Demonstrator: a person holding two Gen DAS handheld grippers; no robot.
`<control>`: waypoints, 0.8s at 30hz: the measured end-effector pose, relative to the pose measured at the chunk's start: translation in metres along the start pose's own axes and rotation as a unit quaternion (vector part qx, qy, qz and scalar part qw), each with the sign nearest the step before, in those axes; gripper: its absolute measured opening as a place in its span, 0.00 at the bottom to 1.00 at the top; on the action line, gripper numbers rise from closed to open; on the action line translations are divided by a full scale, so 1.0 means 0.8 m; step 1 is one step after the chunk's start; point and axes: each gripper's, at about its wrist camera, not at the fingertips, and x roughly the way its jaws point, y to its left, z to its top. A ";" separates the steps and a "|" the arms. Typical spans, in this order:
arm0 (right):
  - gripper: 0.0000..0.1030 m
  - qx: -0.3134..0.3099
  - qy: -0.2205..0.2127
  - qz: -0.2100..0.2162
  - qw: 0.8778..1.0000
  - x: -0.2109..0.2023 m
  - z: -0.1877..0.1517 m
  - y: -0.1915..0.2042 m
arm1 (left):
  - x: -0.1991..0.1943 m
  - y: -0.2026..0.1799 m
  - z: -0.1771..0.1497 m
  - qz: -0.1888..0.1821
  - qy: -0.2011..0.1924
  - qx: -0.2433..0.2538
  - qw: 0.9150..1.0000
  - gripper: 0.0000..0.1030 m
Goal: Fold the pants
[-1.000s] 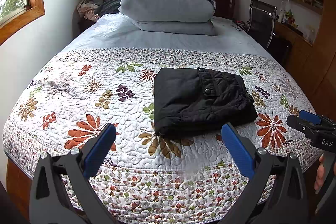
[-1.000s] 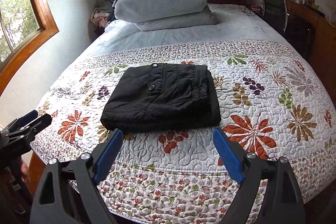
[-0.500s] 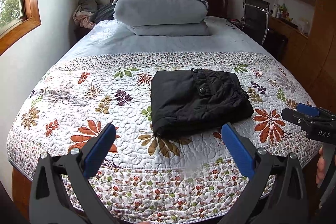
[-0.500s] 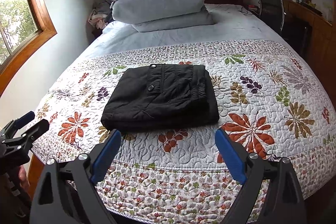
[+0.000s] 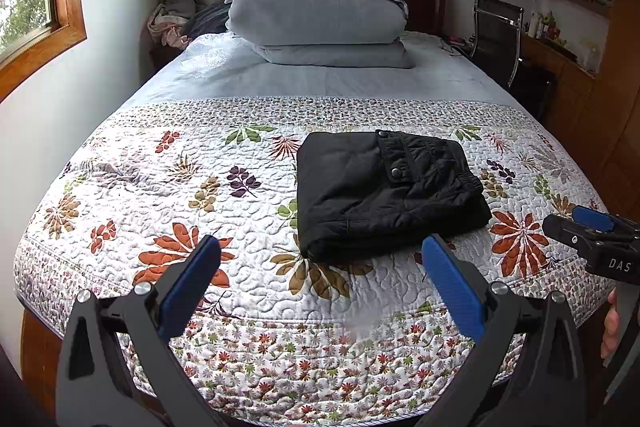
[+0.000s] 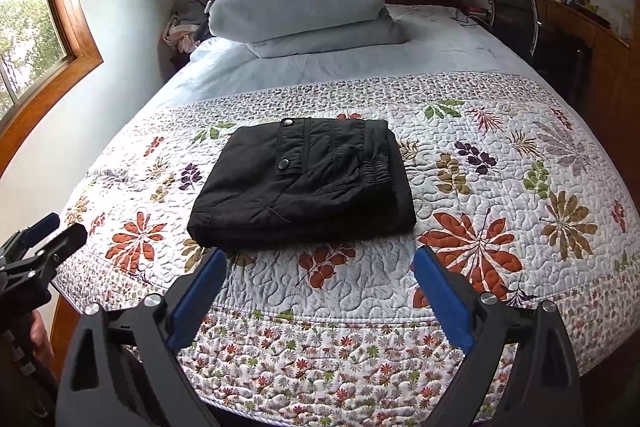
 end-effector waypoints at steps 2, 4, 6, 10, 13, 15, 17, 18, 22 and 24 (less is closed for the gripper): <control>0.93 0.000 0.000 0.000 1.000 0.000 0.000 0.000 | 0.001 0.000 0.000 -0.003 0.001 0.000 1.000 0.97; 0.93 -0.001 0.000 0.001 1.000 0.000 0.000 0.000 | 0.002 0.000 0.000 -0.006 0.002 -0.002 1.000 0.97; 0.93 -0.002 0.000 0.001 1.000 0.000 0.000 0.000 | 0.003 0.000 -0.001 -0.009 0.001 -0.004 1.000 0.97; 0.93 -0.002 0.000 0.000 1.000 0.000 0.000 0.001 | 0.003 0.001 -0.001 -0.015 0.001 -0.007 1.000 0.97; 0.93 -0.002 -0.001 0.000 1.000 -0.001 0.000 0.001 | 0.002 0.001 -0.001 -0.016 -0.002 -0.009 1.000 0.97; 0.93 -0.002 -0.001 -0.001 1.000 -0.001 0.000 0.000 | 0.002 0.001 0.000 -0.016 -0.002 -0.008 1.000 0.97; 0.93 -0.003 0.000 -0.002 1.000 0.000 0.000 -0.001 | 0.002 0.000 0.000 -0.016 -0.003 -0.005 1.000 0.97; 0.93 -0.003 0.000 -0.002 1.000 0.000 0.000 -0.001 | 0.002 0.000 0.001 -0.015 -0.004 -0.004 1.000 0.97; 0.93 -0.004 0.000 -0.002 1.000 -0.001 -0.001 -0.001 | 0.002 -0.001 0.001 -0.015 -0.004 -0.002 1.000 0.97; 0.93 -0.003 0.000 -0.003 1.000 -0.001 -0.001 0.000 | 0.003 -0.002 0.001 -0.016 -0.002 -0.001 1.000 0.97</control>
